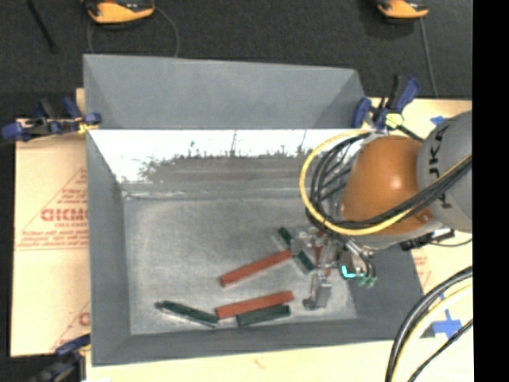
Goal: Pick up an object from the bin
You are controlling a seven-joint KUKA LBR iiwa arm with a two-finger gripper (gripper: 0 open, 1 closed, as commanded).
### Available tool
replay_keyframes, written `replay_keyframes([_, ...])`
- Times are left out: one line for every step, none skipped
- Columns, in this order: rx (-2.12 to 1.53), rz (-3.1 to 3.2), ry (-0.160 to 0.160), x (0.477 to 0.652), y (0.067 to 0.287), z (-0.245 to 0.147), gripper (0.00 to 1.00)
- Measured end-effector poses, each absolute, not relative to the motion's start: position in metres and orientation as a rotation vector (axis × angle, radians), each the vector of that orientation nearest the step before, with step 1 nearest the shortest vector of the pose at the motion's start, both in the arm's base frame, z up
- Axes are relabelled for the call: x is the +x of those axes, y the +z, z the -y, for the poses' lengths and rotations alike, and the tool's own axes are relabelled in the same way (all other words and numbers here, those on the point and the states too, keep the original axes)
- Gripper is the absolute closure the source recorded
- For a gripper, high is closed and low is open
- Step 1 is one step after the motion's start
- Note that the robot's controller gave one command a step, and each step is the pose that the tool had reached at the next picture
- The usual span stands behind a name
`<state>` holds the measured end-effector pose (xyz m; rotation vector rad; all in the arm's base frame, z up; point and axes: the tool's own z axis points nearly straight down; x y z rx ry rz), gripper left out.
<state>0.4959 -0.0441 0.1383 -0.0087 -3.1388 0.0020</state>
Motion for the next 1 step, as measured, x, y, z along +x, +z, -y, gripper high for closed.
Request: replay_keyframes([0.128, 3.138, 0.002, 0.5406, 0.0679, 0.0097, 0.0])
